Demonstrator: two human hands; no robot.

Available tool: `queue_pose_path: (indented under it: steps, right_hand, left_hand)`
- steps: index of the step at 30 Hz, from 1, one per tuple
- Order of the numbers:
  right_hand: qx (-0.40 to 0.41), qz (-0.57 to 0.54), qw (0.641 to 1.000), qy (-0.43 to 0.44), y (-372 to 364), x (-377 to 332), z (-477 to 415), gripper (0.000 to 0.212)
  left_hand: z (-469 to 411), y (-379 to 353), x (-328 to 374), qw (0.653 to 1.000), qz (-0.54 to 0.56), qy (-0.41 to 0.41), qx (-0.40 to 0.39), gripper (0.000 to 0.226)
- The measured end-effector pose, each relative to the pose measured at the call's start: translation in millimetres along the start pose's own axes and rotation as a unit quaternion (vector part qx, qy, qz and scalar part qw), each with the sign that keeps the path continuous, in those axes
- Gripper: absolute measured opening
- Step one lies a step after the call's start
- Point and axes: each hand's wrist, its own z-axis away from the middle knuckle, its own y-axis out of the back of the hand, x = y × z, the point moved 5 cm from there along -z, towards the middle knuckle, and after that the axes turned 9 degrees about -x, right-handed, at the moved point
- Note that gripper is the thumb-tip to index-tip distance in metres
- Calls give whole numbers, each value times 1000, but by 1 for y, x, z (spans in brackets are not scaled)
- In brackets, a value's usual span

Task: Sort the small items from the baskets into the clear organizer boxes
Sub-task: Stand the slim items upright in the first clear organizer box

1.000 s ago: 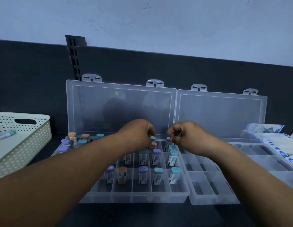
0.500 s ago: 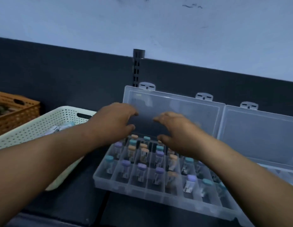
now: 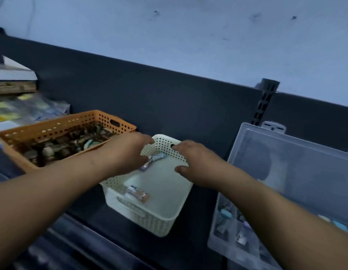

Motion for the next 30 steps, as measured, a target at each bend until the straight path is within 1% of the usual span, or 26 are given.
queue_pose_path:
  steps: [2,4,6,11,14,19,21,23,26,28,30]
  right_hand:
    - [-23,1,1000,6,-10,-11,-21,64]
    - [-49,-9,999,9,-20,-19,-37,62]
    - [-66,-19,998,4,-28,-25,-51,61]
    - [-90,-25,995,-26,-39,-19,-84,56]
    - [-114,-21,992,-44,-44,-9,-101,55]
    - [-162,0,986,-42,-58,-1,-123,53]
    - [-173,3,984,-43,-60,1,-128,55]
    - [-175,33,983,-46,-60,4,-134,50]
    - [-165,72,982,-55,-62,10,-137,29]
    - [-164,69,982,-59,-63,12,-133,25]
    - [-167,71,982,-54,-61,11,-127,23]
  left_hand:
    - [0,-11,-8,999,7,-10,-43,50]
    - [1,-25,-10,995,8,-40,-94,45]
    - [0,-38,-13,989,18,-53,-138,45]
    - [-4,-67,-14,970,22,-59,-236,51]
    - [-5,-74,-14,962,25,-50,-269,47]
    - [-8,-79,-11,957,-11,-63,-283,29]
    - [-10,-82,-11,959,-12,-60,-278,19]
    - [-12,-82,-13,962,-1,-62,-265,11]
    - [-15,-75,-13,969,62,-67,-231,11]
    - [-17,-68,-14,967,139,-57,-204,8]
    - [-17,-63,-15,956,222,-39,-187,8]
